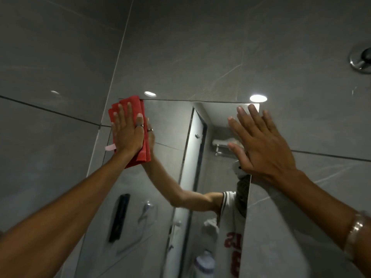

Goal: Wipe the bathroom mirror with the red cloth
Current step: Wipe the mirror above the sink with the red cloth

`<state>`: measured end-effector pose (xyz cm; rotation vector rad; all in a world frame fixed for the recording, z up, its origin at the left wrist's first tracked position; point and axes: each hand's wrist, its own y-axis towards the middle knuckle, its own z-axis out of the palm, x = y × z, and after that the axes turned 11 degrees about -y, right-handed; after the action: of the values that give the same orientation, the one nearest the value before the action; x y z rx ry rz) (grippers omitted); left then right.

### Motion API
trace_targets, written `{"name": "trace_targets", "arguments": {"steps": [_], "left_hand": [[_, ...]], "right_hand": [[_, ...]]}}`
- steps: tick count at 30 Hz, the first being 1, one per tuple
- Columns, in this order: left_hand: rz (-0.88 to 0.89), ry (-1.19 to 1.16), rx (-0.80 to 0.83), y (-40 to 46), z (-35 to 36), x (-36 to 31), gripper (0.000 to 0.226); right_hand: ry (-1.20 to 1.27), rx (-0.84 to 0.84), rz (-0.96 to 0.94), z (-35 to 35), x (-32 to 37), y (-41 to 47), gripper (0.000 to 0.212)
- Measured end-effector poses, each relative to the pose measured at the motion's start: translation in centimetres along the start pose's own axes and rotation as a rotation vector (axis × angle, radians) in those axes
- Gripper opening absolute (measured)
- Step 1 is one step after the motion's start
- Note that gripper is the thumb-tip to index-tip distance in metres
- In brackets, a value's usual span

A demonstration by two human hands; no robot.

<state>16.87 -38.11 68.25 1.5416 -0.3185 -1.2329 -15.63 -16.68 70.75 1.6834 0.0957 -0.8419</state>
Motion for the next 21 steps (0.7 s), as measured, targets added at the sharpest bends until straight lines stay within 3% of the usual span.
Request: {"name": "trace_targets", "arguments": {"steps": [3, 7, 11, 13, 17, 21], "left_hand": [[0.147, 0.041, 0.044, -1.9, 0.5, 0.0, 0.065], [0.286, 0.076, 0.078, -2.1, 0.8, 0.8, 0.064], [0.450, 0.052, 0.179, 1.5, -0.9, 2.5, 0.061], [0.414, 0.046, 0.181, 4.0, -1.6, 3.2, 0.061], [0.169, 0.008, 0.068, 6.2, -1.3, 2.9, 0.063], [0.155, 0.008, 0.072, 4.4, -1.0, 1.8, 0.064]], "right_hand": [[0.001, 0.001, 0.080, 0.1, 0.3, -0.2, 0.075], [0.033, 0.047, 0.499, 0.2, 0.8, -0.8, 0.080], [0.001, 0.051, 0.548, 0.7, 1.1, -1.2, 0.080], [-0.004, 0.052, 0.548, 0.9, 1.1, -1.3, 0.082], [0.004, 0.064, 0.545, 0.9, 1.1, -1.1, 0.083], [0.040, 0.073, 0.465, 0.2, 1.2, -0.9, 0.079]]}}
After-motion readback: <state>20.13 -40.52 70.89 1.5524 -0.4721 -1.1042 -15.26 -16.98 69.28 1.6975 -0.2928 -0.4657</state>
